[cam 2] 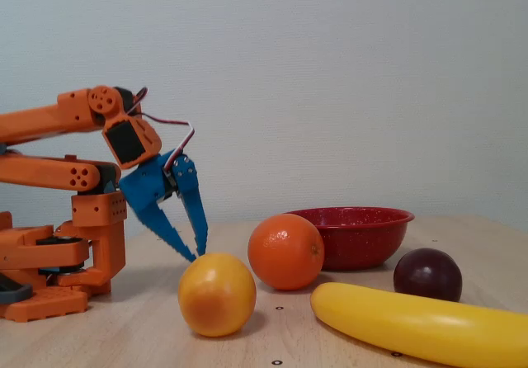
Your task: Put banana in the red bowl.
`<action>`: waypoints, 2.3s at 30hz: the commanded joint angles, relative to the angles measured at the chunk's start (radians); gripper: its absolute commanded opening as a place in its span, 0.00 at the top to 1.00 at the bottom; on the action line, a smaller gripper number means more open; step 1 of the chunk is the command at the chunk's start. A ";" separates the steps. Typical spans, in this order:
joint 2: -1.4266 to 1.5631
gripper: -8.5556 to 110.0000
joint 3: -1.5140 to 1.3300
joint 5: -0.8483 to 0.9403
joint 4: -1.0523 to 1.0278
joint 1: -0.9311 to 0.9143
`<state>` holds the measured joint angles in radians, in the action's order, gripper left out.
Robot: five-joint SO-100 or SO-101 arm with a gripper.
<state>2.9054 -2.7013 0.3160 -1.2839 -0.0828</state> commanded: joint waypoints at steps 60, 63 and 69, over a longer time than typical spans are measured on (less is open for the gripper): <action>-1.910 0.59 2.106 1.086 -0.236 -0.525; -1.927 0.59 2.126 1.091 -0.265 -0.503; -1.960 0.60 2.128 1.078 -0.279 -0.472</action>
<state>0.9035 -0.6565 1.3837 -1.5539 -0.5844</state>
